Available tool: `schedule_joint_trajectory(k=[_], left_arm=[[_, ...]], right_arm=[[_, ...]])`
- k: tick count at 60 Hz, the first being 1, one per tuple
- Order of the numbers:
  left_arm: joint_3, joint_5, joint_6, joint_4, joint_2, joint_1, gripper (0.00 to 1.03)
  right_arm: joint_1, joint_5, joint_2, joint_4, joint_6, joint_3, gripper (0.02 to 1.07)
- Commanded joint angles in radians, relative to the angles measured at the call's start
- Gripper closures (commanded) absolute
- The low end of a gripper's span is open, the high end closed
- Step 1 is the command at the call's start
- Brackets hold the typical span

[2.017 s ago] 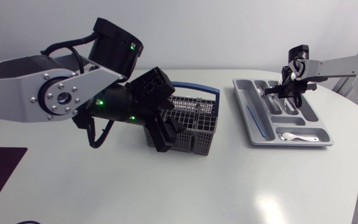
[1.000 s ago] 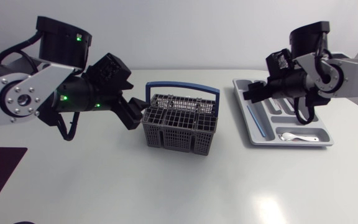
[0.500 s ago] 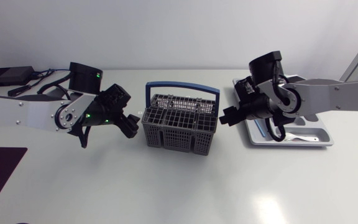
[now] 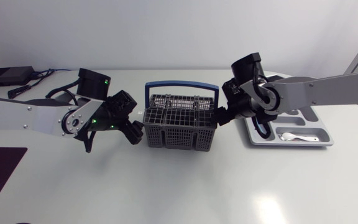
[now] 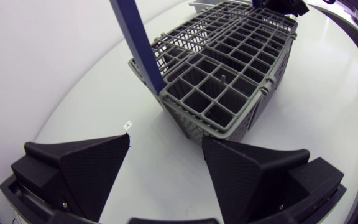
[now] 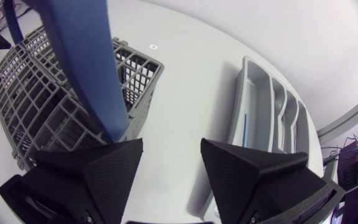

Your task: Unload the cutlery basket into the drawer organizer.

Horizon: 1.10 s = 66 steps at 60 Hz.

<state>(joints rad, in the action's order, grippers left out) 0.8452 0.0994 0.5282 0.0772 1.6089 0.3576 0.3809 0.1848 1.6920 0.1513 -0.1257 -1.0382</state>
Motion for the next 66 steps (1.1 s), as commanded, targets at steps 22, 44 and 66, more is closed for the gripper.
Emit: schedule_joint_trajectory(k=[22, 44, 66], left_arm=[[-0.060, 0.023, 0.015, -0.008, -0.064, 0.029, 0.05], [-0.083, 0.031, 0.024, -0.013, -0.095, 0.015, 0.05], [-0.092, 0.031, 0.032, -0.013, -0.116, 0.000, 0.05]], right_arm=[[0.058, 0.005, 0.064, 0.019, 0.021, -0.080, 0.38], [0.139, 0.051, 0.000, 0.054, 0.037, -0.020, 0.38], [0.194, 0.077, -0.060, 0.074, 0.052, 0.047, 0.38]])
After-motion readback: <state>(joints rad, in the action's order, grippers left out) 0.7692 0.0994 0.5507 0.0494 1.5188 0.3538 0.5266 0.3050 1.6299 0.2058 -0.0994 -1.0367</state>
